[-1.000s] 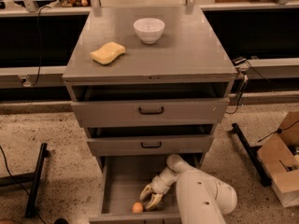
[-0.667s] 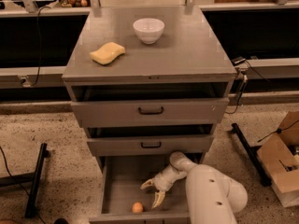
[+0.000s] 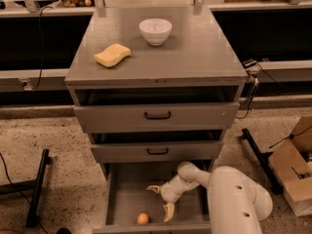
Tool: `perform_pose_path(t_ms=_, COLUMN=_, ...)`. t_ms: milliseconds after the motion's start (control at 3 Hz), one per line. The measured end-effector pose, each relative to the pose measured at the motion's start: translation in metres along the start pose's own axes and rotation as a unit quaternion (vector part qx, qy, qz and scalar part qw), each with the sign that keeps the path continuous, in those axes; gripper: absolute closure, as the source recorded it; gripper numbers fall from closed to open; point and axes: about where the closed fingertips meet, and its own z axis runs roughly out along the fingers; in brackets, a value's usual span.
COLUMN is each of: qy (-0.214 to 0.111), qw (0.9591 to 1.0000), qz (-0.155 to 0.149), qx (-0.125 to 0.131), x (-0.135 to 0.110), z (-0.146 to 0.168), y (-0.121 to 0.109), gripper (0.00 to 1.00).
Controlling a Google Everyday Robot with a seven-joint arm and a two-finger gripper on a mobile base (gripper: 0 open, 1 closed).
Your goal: Pick orange from bottom drawer and place on counter
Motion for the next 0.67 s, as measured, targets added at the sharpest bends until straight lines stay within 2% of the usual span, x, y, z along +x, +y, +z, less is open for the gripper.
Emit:
perform_pose_path(t_ms=333, qy=0.0, qw=1.0, qz=0.0, qx=0.0, x=0.001, z=-0.001, y=0.0, gripper=0.0)
perform_pose_path(t_ms=667, qy=0.02, qw=0.9984, qz=-0.052, qx=-0.01, x=-0.01, z=-0.002, y=-0.007, gripper=0.0)
